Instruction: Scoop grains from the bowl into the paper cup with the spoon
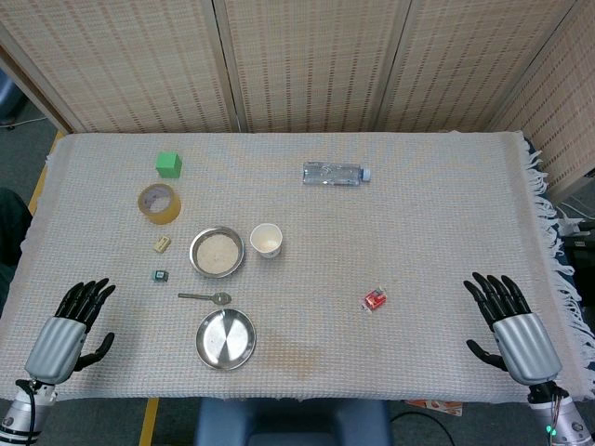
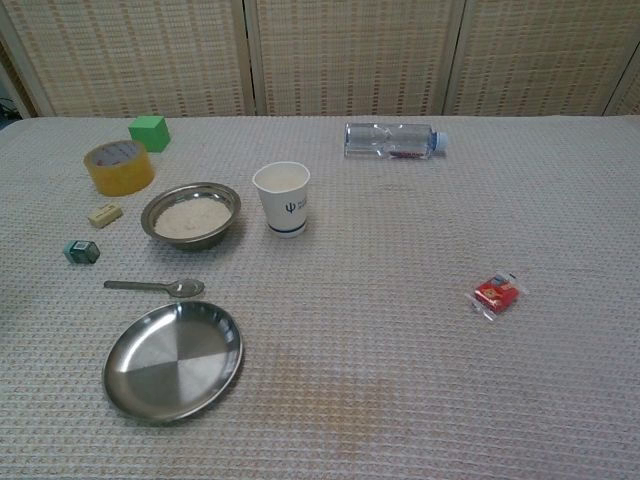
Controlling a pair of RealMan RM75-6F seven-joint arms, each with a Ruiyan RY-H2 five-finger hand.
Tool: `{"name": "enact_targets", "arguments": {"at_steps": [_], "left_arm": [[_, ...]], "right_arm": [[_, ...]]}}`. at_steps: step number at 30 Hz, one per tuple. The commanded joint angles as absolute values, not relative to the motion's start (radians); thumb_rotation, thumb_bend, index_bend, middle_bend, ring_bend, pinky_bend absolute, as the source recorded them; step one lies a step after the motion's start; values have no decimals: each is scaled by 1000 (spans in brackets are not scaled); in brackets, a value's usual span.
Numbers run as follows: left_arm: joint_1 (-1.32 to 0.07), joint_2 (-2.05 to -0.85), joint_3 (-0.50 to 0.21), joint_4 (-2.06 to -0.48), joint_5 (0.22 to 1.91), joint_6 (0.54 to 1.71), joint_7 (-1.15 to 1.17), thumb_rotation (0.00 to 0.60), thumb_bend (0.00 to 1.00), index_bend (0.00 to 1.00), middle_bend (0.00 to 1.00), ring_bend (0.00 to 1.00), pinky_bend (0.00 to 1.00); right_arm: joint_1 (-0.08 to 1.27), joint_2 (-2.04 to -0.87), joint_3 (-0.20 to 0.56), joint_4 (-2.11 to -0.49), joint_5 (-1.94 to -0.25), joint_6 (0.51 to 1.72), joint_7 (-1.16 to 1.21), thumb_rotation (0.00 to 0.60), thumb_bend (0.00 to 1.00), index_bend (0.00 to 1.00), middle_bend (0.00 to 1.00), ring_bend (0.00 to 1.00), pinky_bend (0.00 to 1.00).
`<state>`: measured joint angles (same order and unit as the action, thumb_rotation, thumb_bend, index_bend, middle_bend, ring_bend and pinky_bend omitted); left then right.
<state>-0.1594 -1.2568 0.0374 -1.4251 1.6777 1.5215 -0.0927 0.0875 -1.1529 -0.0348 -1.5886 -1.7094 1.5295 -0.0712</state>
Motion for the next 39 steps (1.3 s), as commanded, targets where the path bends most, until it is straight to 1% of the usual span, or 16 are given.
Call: {"name": "enact_targets", "arguments": {"at_steps": [1,5,7,8,9,10,11,12,13,14,15,16,17,19,26,39], "left_arm": [[-159,-1252,42,-1434,1675,1511,-86,600,405,0,0,0,47],[-170,-1255,48,-1447,1680,1488,-76,600,406,0,0,0,53],[-180,-1274,50,-1450,1689,1473,-58,600,406,0,14,7,132],[-185,-1286,47,-1447,1692,1470,-50,600,406,0,63,45,229],[-188,-1302,39,-1444,1693,1473,-36,600,407,0,147,117,345],[-193,-1322,30,-1437,1696,1479,-24,600,411,15,300,259,502],[-202,-1351,19,-1422,1707,1486,-18,600,415,63,484,438,657],[-213,-1372,14,-1407,1717,1487,-25,600,419,142,665,613,787],[-228,-1394,12,-1388,1728,1480,-43,600,420,204,765,708,851],[-240,-1408,10,-1376,1734,1472,-58,600,420,296,895,829,930],[-252,-1422,5,-1363,1736,1463,-70,600,420,349,959,898,970],[-263,-1436,1,-1351,1734,1451,-75,600,419,378,985,940,989],[-278,-1450,-7,-1338,1724,1428,-72,600,419,403,1000,977,1000],[-299,-1467,-19,-1327,1700,1386,-59,600,420,430,1000,999,1000],[-351,-1536,-54,-1268,1610,1277,-8,600,419,471,1000,1000,1000],[-392,-1645,-96,-1160,1502,1213,69,600,410,465,1000,1000,1000]], "right_arm": [[86,-1153,-36,-1590,-1711,1530,-74,600,92,0,0,0,0],[85,-1151,-35,-1588,-1711,1532,-72,600,93,0,0,0,0],[87,-1151,-33,-1589,-1708,1528,-66,600,92,0,0,0,0],[89,-1152,-33,-1588,-1708,1525,-66,600,92,0,0,0,0],[90,-1153,-34,-1587,-1707,1520,-68,600,93,0,0,0,0],[91,-1154,-35,-1586,-1706,1515,-69,600,93,0,0,0,0],[92,-1154,-36,-1586,-1704,1510,-70,600,92,0,0,0,0],[93,-1154,-35,-1587,-1702,1508,-70,600,93,0,0,0,0],[94,-1155,-33,-1587,-1701,1508,-68,600,93,0,0,0,0],[94,-1155,-33,-1588,-1701,1508,-67,600,93,0,0,0,0],[94,-1154,-34,-1588,-1702,1508,-66,600,93,0,0,0,0],[93,-1154,-34,-1588,-1703,1508,-67,600,93,0,0,0,0],[93,-1155,-34,-1588,-1704,1509,-68,600,92,0,0,0,0],[93,-1154,-35,-1588,-1706,1510,-69,600,93,0,0,0,0],[92,-1149,-35,-1588,-1708,1514,-55,600,92,0,0,0,0],[92,-1141,-33,-1589,-1706,1516,-37,600,92,0,0,0,0]]}}
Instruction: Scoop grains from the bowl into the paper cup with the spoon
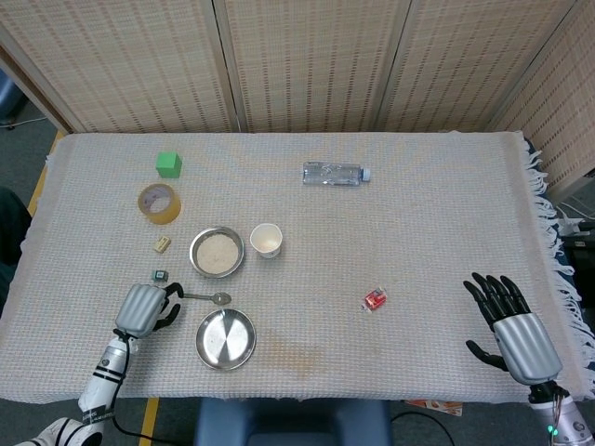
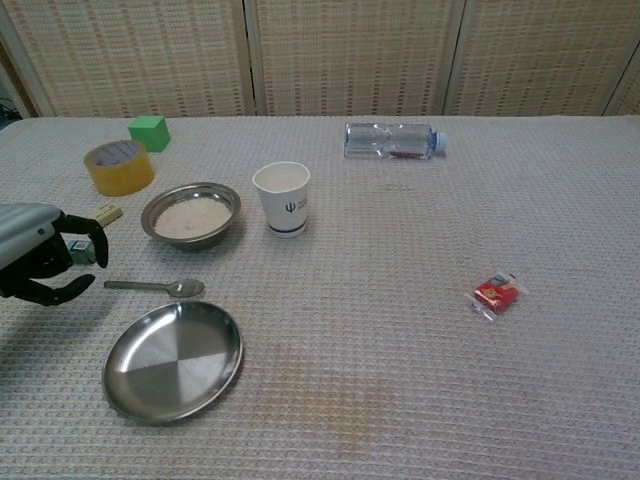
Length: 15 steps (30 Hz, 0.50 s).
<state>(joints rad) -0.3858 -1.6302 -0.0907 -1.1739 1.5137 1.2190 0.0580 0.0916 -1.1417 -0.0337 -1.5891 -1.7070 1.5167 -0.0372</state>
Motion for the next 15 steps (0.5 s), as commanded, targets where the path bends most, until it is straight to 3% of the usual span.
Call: {"name": "enact_targets", "arguments": {"at_steps": [1,15], "left_arm": [[-395,-1651,-97,-1154,1497,1208,72,600,409,466,1000,1000,1000],[-431,-1735,-98,-1081,1467,1185,115,600,384,437,1000,1000,1000]], "right_arm": [[92,-1142,-33,-1589,-1706,1515,-38,600,92,0,0,0,0],[96,-1139,-32,-1592,-1697,1503,-37,600,93,0,0,0,0]]}}
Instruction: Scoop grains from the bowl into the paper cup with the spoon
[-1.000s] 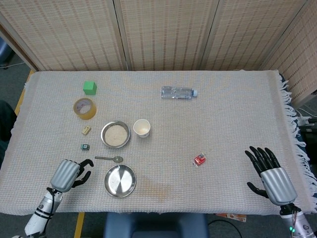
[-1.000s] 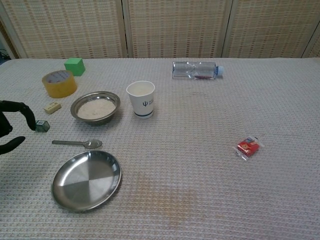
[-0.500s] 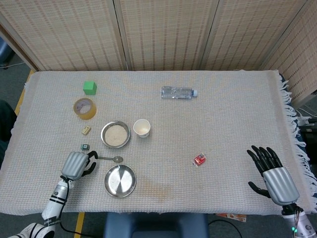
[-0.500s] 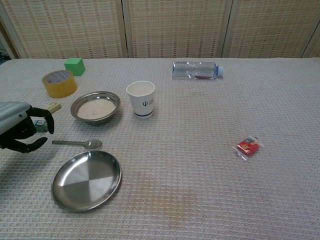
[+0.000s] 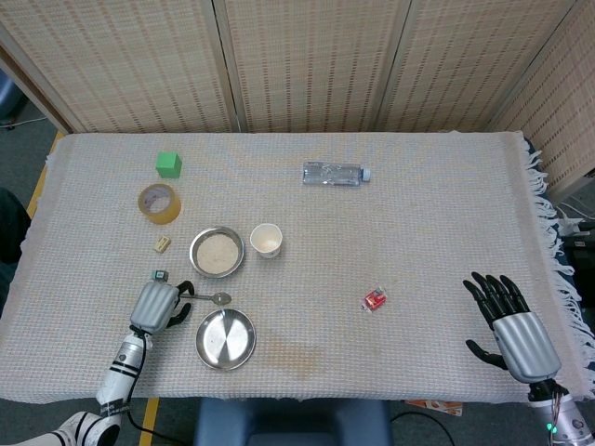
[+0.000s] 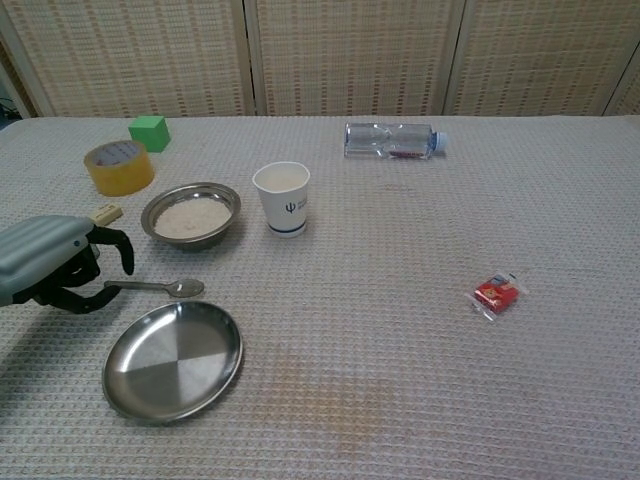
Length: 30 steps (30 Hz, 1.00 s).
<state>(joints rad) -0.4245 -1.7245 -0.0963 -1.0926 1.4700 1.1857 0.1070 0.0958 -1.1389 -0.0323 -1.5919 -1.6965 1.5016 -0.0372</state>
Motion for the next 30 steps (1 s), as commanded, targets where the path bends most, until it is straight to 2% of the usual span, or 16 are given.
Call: {"name": "enact_targets", "arguments": {"at_steps": [1,10,30], "left_arm": [[-433,-1740,-98,-1075,1465,1183,118,600,383,435,1000,1000,1000],[-454,-1779,-102,-1028,1440,1158,149,600,384,415,1000,1000,1000],[-468,-1810,-99,-970,1425,1160,161,600,382,509,1000,1000,1000]], "right_arm": [[95,-1138,-32,-1592,-1697,1503,-37,600,92,0,0,0,0],[97,-1135,-30,-1592,-1692,1499,-32,600,93,0,0,0,0],[96,-1130,-30,-1598,-1686,1495,-34,600,93,0,0,0,0]]}}
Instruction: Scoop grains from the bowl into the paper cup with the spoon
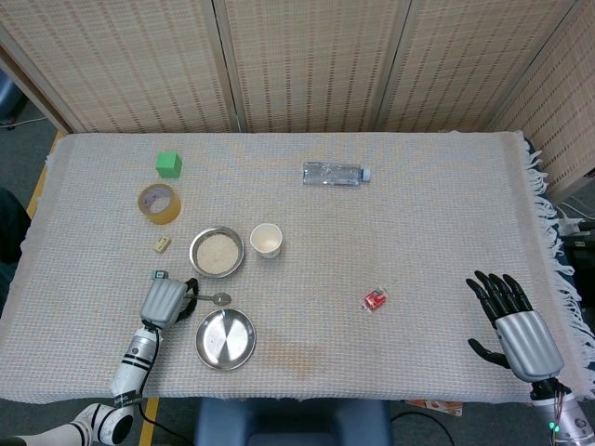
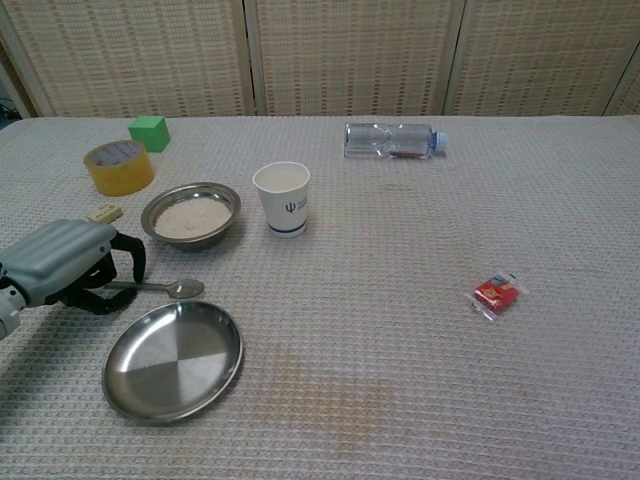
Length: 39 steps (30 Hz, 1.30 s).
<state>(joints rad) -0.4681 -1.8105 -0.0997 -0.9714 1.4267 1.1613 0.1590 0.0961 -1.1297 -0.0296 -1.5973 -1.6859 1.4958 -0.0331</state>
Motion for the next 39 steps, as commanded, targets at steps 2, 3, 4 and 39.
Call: {"name": "enact_targets", "arguments": {"at_steps": [2,3,4,39], "left_arm": [[-469,-1810,-99,-970,1421,1158,162,600,381,509,1000,1000,1000],[-469,-1810,-99,-970,1420,1157,162,600,381,509,1000,1000,1000],[-469,-1809,-98,-971,1419,1156,162,600,381,509,1000,1000,1000],[-474,-1752,-97,-1042,1376,1121,179,600,382,715,1000,1000,1000]], "right_arm": [[96,-1129,-30,-1599,-1685,1494,-36,600,93,0,0,0,0],[96,-1129,-30,-1600,-1684,1493,-37,600,93,0,0,0,0],[96,-1129,-30,-1600,-1683,1493,-37,600,93,0,0,0,0],[96,-1130,-34,-1604,-1689,1489,-47,600,93,0,0,0,0]]}}
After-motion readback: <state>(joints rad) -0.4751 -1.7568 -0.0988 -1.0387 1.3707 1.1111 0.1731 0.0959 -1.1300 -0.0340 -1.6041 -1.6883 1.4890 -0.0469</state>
